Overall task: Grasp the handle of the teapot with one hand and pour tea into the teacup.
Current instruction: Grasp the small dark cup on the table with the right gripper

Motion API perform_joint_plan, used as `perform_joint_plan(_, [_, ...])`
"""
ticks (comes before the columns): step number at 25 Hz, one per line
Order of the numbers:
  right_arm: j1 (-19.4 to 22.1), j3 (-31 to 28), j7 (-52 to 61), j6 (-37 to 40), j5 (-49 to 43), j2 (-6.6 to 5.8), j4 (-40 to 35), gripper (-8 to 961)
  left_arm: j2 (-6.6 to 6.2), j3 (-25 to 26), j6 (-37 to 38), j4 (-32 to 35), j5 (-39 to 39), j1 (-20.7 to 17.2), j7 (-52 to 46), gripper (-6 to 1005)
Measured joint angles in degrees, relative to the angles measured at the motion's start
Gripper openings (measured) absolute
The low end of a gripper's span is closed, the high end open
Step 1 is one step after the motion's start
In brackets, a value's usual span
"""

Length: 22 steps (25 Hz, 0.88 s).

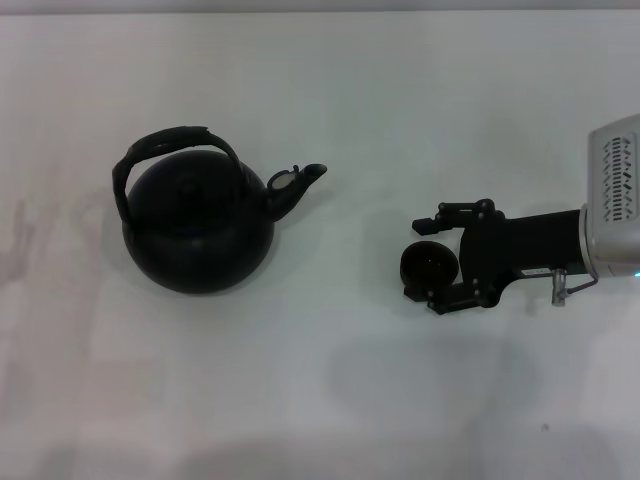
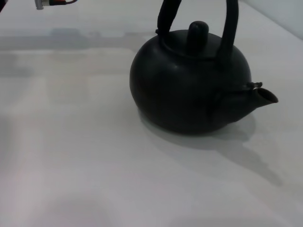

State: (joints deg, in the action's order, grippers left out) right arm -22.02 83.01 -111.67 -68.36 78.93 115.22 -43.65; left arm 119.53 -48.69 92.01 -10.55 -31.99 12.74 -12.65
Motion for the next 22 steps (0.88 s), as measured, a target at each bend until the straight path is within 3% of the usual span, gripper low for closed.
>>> perform_joint_plan(22, [0.2, 0.5, -0.4, 0.2, -0.2, 0.00, 1.4, 843, -0.18, 0.0, 0.0, 0.3, 0.0, 0.0, 0.4, 701])
